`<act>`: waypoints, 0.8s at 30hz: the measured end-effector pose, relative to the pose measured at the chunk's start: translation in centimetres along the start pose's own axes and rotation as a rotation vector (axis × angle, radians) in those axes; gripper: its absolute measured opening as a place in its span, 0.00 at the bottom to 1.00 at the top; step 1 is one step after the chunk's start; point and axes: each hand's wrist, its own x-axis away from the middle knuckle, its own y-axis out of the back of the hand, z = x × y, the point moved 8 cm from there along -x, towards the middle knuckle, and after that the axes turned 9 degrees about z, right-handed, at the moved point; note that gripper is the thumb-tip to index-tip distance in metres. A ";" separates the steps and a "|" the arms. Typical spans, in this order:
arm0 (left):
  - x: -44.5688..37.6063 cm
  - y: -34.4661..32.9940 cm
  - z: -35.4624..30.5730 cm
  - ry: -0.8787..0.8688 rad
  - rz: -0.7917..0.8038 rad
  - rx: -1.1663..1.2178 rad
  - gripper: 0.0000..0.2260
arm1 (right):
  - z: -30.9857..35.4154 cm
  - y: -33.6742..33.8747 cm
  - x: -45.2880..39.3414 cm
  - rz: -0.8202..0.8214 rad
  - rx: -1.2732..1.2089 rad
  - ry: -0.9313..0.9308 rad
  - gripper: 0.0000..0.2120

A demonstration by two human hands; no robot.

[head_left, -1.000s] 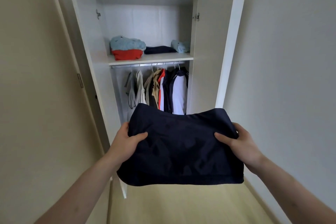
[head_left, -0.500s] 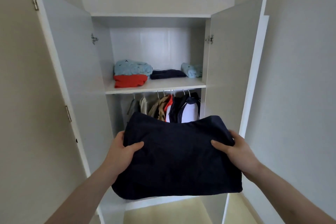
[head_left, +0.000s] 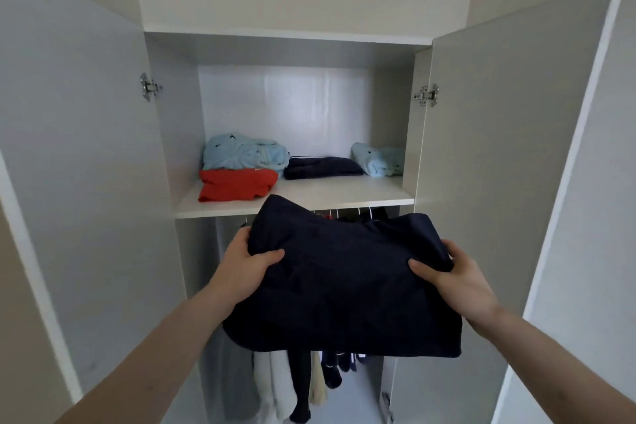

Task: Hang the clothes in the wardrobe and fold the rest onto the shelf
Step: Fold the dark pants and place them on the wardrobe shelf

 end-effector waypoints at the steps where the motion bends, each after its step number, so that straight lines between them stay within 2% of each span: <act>1: -1.8 0.2 0.0 -0.007 0.001 0.009 0.24 | 0.1 -0.2 -1.7 -0.009 0.005 0.001 0.20; 9: -15.2 0.2 -0.3 -0.085 0.021 0.030 0.18 | 0.3 -0.5 -12.5 -0.110 0.072 0.024 0.23; 12: -19.7 -0.2 -0.4 -0.085 0.021 0.007 0.19 | 0.5 0.1 -16.7 -0.142 0.099 0.041 0.24; 19: -29.9 -0.1 -0.3 -0.078 -0.024 -0.013 0.17 | 0.2 -0.2 -29.3 -0.116 0.134 0.078 0.24; 24: -37.2 -0.6 -0.7 -0.041 -0.061 -0.017 0.14 | -1.2 -0.1 -39.2 -0.106 0.153 0.077 0.29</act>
